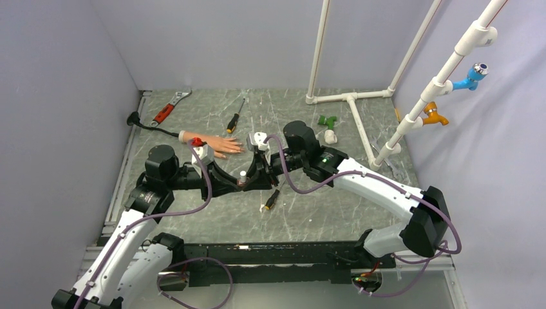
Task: Paint the nails
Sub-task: Pick up the nail polish bottle from the center of the board.
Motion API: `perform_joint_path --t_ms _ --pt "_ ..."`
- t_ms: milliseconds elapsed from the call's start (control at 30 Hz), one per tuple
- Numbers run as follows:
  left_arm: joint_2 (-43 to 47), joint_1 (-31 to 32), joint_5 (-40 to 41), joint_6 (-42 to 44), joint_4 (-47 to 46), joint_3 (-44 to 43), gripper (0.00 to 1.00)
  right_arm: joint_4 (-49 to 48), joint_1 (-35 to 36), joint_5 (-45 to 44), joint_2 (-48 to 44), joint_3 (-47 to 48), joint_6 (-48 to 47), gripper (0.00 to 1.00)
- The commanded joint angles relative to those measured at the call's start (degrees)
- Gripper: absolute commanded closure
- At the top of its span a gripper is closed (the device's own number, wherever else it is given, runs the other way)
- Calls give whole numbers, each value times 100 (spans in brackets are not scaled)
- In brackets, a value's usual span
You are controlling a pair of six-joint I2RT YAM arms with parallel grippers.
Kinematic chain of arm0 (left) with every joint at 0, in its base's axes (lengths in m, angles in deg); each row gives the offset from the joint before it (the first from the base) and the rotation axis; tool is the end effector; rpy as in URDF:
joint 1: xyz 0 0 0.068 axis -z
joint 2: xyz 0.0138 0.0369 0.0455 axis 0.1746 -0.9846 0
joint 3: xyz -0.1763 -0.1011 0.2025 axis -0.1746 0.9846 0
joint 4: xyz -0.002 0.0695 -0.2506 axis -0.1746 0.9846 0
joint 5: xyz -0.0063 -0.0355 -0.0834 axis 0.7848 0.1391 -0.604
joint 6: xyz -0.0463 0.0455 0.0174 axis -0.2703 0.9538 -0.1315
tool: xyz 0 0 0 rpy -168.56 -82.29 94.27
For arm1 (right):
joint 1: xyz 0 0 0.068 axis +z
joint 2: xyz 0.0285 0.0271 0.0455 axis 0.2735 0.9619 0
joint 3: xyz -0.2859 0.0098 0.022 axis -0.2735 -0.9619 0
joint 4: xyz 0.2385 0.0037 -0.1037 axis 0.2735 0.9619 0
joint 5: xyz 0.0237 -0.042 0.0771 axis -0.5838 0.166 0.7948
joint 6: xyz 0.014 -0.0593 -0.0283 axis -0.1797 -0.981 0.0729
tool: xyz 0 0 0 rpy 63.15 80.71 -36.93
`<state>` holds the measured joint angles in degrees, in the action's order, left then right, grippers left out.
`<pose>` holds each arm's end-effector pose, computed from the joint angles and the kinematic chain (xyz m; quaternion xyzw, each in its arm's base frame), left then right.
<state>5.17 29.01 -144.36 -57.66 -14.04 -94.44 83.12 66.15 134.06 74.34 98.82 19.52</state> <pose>0.1277 -0.0947 0.3270 0.4132 0.6171 -0.5102 0.4338 0.1709 0.2708 0.3479 -0.5811 0.5259 0.5109 0.3532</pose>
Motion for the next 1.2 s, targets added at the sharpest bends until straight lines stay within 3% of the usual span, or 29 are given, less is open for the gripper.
perform_joint_path --t_ms 0,100,167,400,667,967,1167 --pt "86 46 136 -80 -303 -133 84 -383 152 115 46 182 -101 96" --pt "140 38 196 -111 -348 -110 63 -344 149 102 87 217 -86 100" --pt "170 46 189 -133 -380 -97 57 -357 153 88 93 216 -62 100" --pt "221 39 177 -148 -442 -79 58 -274 152 99 125 251 -103 100" --pt "147 46 202 -46 -339 -86 70 -441 155 13 30 190 -22 100" --pt "180 45 285 45 -202 -106 68 -614 149 -356 -163 110 98 100" --pt "235 46 307 61 -165 -107 56 -655 148 -519 -227 71 179 100"
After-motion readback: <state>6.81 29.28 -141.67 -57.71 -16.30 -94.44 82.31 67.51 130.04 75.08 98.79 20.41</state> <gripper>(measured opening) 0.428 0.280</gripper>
